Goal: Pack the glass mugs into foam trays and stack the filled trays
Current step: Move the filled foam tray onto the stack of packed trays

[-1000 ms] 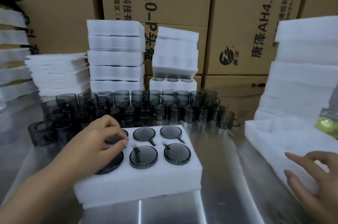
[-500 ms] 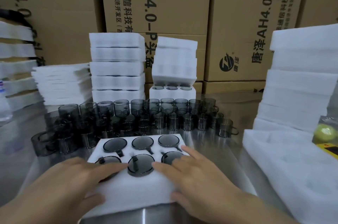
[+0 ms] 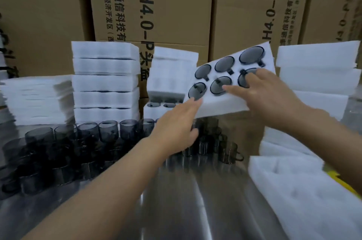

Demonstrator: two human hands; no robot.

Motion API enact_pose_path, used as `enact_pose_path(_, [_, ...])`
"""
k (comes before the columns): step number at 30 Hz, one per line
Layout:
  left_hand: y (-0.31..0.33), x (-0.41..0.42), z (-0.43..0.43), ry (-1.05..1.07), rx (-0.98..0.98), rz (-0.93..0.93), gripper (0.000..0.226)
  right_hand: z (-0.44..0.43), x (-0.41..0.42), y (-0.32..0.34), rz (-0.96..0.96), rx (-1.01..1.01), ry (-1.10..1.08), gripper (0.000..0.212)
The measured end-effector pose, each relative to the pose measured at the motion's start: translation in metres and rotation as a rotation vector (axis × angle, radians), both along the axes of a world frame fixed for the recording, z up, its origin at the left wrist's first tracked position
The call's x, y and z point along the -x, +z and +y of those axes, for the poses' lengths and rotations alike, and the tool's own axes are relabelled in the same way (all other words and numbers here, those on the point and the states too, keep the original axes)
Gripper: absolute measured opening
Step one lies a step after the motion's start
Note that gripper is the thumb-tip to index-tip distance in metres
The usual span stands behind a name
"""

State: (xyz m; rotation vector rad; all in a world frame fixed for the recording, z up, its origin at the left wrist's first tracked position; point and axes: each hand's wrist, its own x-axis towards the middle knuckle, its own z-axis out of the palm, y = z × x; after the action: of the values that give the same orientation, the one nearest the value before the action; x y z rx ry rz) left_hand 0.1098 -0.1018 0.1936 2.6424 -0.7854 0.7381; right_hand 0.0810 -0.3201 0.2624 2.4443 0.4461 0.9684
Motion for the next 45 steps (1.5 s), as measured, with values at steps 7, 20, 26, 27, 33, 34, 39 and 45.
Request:
enact_pose_path(7, [-0.084,0.027,-0.044,-0.197,-0.152,0.072,0.030,-0.029,-0.096,-0.004,0.050,0.109,-0.325,0.057])
enact_pose_path(20, [-0.114,0.018,-0.029,-0.267,-0.154,0.070,0.027,-0.034,-0.185,-0.060,0.200,0.109,-0.450,0.059])
enact_pose_path(26, [-0.108,0.029,-0.022,-0.222,-0.235,0.039,0.022,-0.041,-0.193,-0.092,0.476,-0.290,-0.347,0.065])
enact_pose_path(27, [-0.109,0.031,-0.023,-0.204,-0.272,0.010,0.033,-0.045,-0.192,-0.098,0.533,-0.365,-0.343,0.064])
enact_pose_path(33, [-0.122,0.027,-0.024,-0.038,-0.402,-0.283,0.074,-0.070,-0.181,-0.121,0.676,-0.397,-0.424,0.067])
enact_pose_path(34, [-0.121,0.021,-0.027,-0.132,-0.256,-0.179,0.057,-0.071,-0.179,-0.121,0.696,-0.392,-0.441,0.068])
enact_pose_path(39, [-0.125,0.019,-0.030,-0.344,-0.055,-0.010,0.026,-0.070,-0.170,-0.123,0.717,-0.361,-0.468,0.065])
enact_pose_path(45, [-0.124,0.021,-0.029,-0.377,0.018,-0.035,0.027,-0.075,-0.151,-0.127,0.718,-0.342,-0.451,0.076])
